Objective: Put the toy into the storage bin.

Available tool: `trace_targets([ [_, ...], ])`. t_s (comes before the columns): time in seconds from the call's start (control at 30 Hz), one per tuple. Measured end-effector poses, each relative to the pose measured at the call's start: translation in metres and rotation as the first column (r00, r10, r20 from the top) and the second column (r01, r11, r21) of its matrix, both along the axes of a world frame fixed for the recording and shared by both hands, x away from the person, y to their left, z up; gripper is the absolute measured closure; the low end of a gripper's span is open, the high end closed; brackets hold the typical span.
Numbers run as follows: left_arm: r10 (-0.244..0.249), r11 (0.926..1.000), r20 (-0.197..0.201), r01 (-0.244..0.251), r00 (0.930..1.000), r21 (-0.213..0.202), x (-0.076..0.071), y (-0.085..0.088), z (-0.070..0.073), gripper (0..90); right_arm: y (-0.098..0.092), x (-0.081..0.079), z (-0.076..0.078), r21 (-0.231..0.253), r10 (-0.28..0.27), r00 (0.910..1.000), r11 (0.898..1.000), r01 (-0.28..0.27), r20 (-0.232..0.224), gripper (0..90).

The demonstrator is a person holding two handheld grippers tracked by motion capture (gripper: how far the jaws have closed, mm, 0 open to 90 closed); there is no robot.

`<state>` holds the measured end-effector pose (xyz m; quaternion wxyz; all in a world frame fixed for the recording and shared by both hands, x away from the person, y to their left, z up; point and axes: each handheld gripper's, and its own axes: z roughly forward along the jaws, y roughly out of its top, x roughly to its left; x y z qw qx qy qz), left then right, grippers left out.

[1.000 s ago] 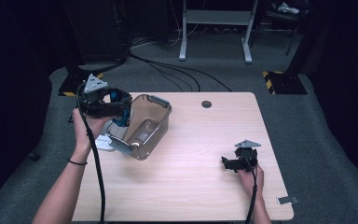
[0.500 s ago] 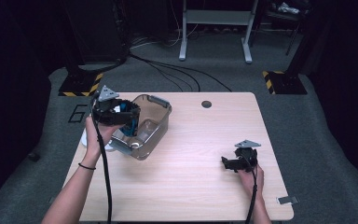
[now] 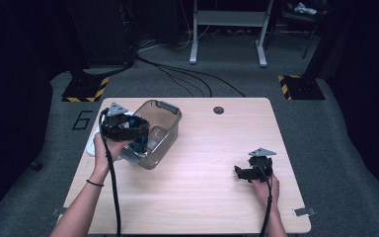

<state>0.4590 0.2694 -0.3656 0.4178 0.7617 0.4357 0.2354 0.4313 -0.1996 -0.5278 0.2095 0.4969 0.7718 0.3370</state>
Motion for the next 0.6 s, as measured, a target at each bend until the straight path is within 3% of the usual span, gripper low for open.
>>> trace_targets([
  [0.6,-0.024,0.9997,-0.074,0.023,0.997,-0.008,-0.002,0.006,-0.034,24.9,0.0,0.0,0.0,0.001,0.001,1.0,1.0,-0.001,-0.001,5.9],
])
